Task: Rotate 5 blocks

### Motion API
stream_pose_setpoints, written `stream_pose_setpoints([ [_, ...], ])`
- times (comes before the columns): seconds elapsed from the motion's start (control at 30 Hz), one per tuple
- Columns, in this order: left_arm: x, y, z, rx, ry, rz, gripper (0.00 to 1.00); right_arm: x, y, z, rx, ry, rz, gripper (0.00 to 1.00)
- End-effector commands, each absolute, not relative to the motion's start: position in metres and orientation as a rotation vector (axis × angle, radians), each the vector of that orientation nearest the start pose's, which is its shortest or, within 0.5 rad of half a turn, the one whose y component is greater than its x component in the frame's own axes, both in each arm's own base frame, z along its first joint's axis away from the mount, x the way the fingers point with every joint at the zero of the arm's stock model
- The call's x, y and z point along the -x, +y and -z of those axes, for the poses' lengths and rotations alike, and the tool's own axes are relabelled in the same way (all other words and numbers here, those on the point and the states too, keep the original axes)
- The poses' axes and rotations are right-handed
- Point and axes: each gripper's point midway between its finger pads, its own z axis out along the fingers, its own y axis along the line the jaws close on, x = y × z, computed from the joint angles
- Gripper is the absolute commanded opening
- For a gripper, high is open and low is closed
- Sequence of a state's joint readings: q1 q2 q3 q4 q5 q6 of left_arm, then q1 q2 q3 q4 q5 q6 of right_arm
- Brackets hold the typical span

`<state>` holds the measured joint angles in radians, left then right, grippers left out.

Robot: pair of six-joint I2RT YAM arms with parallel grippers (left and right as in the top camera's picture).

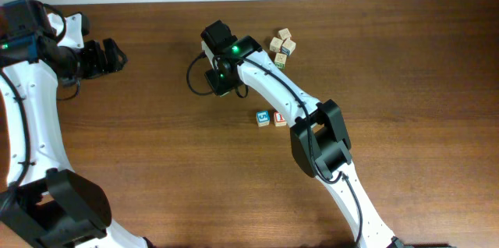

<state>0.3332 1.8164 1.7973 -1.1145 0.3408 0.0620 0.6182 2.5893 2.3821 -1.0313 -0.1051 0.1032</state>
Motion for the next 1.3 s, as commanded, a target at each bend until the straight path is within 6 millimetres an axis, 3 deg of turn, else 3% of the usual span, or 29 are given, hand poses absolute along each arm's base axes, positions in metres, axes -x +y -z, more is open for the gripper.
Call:
stream_pose_setpoints([
  [0.0,-0.429,0.084,-0.219,0.255,2.6,0.34,0.99,-0.443,0.342,-0.009,0.647,2.868,-0.271,0.27],
  [0.27,-0.429,0.084,-0.219,0.255,2.6,0.34,0.99,-0.413,0.319,-0.003,0.376,3.079,-0.195,0.25],
  [0.67,-0.429,0.084,-0.219,0.255,2.6,0.339,0.99,-0.358,0.279,-0.006,0.361,3.333,0.022,0.3],
  [0.9,-0.429,0.084,-0.219,0.255,2.6,0.34,0.99,-0.36,0.264,-0.007,0.363,3.324,0.141,0.3],
  [1.27,-0.429,0.084,-0.219,0.255,2.6,0.34,0.99,-0.38,0.243,-0.006,0.28,3.306,0.152,0.3],
])
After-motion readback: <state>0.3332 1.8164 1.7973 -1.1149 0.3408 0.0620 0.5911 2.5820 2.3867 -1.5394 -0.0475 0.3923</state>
